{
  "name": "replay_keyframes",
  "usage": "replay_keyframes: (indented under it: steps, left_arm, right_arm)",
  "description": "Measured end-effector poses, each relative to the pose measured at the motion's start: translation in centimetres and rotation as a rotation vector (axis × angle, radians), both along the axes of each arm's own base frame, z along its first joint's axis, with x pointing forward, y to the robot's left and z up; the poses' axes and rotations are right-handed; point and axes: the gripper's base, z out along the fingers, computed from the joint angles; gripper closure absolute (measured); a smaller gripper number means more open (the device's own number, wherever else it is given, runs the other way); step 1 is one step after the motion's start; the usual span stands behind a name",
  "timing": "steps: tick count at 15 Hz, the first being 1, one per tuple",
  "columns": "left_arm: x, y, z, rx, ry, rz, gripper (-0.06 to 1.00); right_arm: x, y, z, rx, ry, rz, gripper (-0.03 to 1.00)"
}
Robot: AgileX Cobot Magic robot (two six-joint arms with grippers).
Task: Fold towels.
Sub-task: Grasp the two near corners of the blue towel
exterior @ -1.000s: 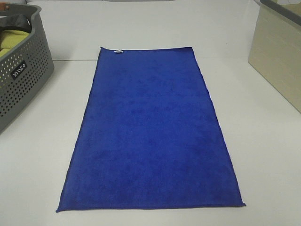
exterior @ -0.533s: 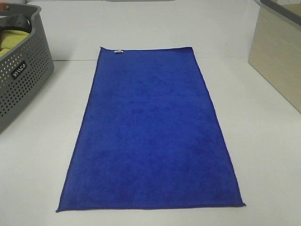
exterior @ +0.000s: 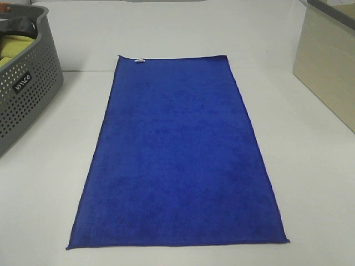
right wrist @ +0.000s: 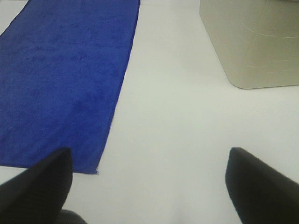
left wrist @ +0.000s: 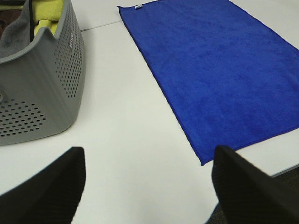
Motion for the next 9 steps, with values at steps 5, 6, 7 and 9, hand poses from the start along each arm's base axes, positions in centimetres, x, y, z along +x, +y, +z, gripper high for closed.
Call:
replay_keyframes:
  steps: [5, 6, 7, 9]
  left_arm:
    - [0.0, 0.0, 0.0, 0.0, 0.0, 0.0, 0.23]
    - [0.0, 0.0, 0.0, 0.0, 0.0, 0.0, 0.23]
    - [0.0, 0.0, 0.0, 0.0, 0.0, 0.0, 0.23]
    - [0.0, 0.0, 0.0, 0.0, 0.0, 0.0, 0.23]
  right_arm:
    - [0.0, 0.0, 0.0, 0.0, 0.0, 0.0, 0.13]
    - [0.0, 0.0, 0.0, 0.0, 0.0, 0.0, 0.13]
    - [0.0, 0.0, 0.0, 0.0, 0.0, 0.0, 0.13]
    - [0.0, 0.0, 0.0, 0.0, 0.0, 0.0, 0.13]
